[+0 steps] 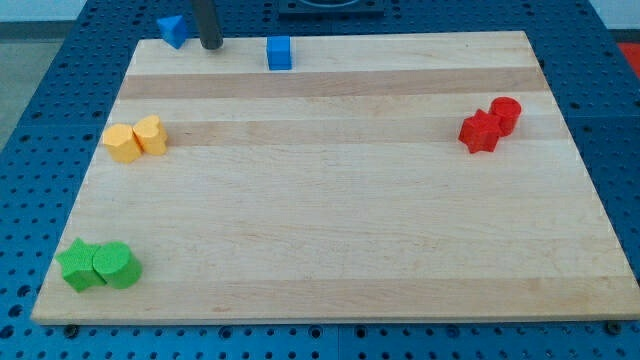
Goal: Point your arm at the yellow heart
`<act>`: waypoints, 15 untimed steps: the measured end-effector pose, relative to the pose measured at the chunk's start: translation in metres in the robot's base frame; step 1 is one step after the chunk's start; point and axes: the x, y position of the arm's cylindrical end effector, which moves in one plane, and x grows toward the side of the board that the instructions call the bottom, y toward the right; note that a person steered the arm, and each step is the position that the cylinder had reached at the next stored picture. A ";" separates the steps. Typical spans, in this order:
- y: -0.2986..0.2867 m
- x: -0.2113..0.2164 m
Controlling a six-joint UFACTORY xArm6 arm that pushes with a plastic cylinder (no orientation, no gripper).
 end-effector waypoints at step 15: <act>0.056 0.172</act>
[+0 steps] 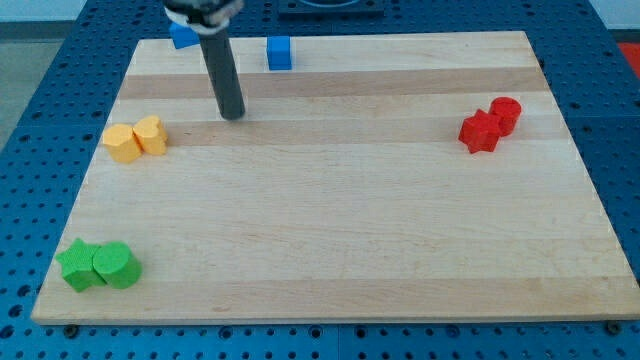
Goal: Point your arm at the yellow heart
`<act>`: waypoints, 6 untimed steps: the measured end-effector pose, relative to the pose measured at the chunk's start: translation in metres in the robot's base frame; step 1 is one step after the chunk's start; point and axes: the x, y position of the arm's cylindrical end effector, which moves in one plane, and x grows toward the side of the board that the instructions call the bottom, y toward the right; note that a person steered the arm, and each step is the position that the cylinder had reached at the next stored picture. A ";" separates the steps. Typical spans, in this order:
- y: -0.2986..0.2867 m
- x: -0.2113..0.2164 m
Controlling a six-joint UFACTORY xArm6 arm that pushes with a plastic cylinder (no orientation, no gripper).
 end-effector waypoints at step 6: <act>-0.086 -0.122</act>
